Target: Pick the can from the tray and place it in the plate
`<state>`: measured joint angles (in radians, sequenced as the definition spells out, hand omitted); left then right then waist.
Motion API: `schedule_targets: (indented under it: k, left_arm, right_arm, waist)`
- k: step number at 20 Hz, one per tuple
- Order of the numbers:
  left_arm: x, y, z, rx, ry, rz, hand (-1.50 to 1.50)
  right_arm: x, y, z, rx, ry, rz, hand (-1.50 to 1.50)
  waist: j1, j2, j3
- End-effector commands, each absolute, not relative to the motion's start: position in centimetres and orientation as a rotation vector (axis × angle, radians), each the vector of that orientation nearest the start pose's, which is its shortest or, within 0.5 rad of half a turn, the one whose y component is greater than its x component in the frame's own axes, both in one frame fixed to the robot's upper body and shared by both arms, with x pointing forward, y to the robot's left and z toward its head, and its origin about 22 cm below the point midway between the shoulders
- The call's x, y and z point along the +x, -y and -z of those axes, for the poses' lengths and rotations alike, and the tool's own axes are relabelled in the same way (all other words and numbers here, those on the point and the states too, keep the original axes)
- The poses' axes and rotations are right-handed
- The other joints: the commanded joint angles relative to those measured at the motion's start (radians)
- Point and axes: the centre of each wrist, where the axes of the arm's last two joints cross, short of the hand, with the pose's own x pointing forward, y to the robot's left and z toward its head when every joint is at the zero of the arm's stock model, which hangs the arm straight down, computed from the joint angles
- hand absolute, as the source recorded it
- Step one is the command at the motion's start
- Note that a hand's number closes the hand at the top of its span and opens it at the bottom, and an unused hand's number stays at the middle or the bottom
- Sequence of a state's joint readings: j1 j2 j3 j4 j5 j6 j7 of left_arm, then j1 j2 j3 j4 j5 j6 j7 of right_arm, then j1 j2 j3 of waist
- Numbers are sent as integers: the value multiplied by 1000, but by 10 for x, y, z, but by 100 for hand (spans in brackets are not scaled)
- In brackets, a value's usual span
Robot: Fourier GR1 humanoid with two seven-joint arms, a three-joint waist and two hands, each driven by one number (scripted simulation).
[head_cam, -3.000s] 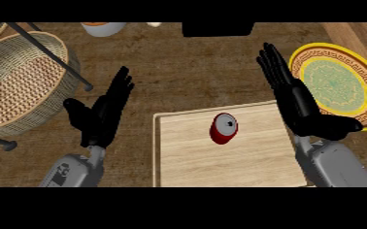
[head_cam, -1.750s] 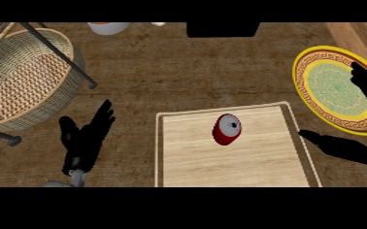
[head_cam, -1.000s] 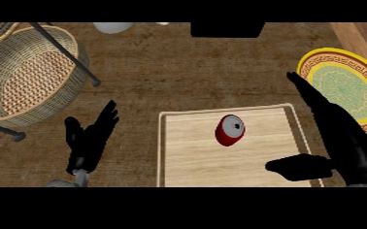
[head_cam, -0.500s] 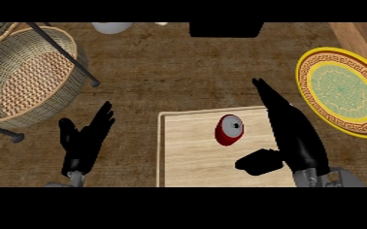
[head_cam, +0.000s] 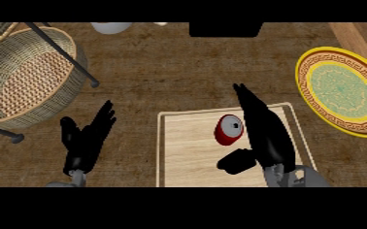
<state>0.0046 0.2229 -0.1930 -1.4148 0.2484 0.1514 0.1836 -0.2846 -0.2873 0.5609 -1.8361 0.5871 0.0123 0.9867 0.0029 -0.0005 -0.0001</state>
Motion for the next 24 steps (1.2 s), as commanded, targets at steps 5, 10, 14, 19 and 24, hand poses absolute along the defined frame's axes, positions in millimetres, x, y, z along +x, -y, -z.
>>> schedule_targets:
  k: [5, 10, 14, 19, 24]
  left_arm:
    - [237, -246, 37, 21, 1184, 23, 0]
    - [223, -240, 30, 6, 1185, -3, 0]
    - [243, -238, 32, 6, 1175, 7, 0]
    - [236, -250, 49, 3, 1193, 2, 0]
    - [241, -234, 42, 12, 1186, 15, 0]
  right_arm:
    - [245, 140, -69, -782, 1061, -836, -150]
    - [264, 125, -57, -745, 1040, -853, -150]
    - [255, 122, -54, -725, 1019, -895, -150]
    - [270, 130, -49, -725, 946, -990, 150]
    - [266, 118, -28, -768, 1019, -1053, 150]
  waist:
    - [-2, 0, 0]
    - [2, 1, 0]
    - [-2, 1, 0]
    - [-1, 1, 0]
    - [-1, 1, 0]
